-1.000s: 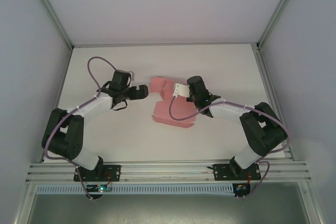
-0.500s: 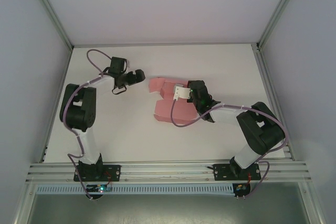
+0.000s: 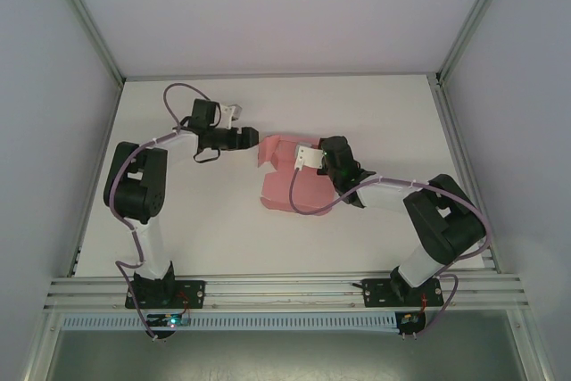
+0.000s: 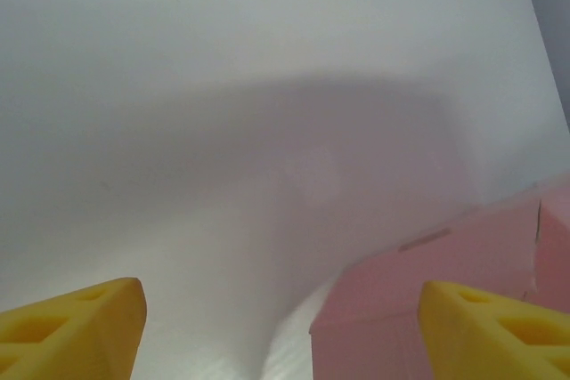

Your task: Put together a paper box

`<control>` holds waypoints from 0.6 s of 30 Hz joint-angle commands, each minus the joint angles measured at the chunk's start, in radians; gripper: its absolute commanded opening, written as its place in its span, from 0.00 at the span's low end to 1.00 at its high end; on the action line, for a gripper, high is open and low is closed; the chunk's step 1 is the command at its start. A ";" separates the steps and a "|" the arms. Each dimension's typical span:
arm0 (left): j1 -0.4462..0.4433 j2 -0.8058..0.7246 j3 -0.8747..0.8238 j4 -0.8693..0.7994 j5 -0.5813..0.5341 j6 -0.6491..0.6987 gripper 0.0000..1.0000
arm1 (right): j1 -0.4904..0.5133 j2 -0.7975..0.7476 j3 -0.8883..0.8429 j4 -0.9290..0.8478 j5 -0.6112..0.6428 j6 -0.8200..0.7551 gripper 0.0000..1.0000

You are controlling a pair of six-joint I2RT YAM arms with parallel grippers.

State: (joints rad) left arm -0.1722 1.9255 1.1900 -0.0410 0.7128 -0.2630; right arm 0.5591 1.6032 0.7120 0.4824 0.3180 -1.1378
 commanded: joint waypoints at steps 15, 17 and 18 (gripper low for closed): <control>-0.177 -0.056 -0.105 0.033 0.012 0.070 0.67 | 0.032 -0.085 -0.047 -0.105 0.039 -0.042 0.00; -0.185 -0.053 -0.108 0.062 0.014 0.060 0.67 | 0.040 -0.082 -0.055 -0.115 0.055 -0.061 0.00; -0.192 -0.053 -0.111 0.080 0.012 0.055 0.67 | 0.049 -0.078 -0.059 -0.107 0.066 -0.069 0.00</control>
State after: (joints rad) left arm -0.3412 1.9015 1.0916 -0.0288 0.7368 -0.2195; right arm 0.5858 1.5341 0.6804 0.3962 0.3508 -1.1652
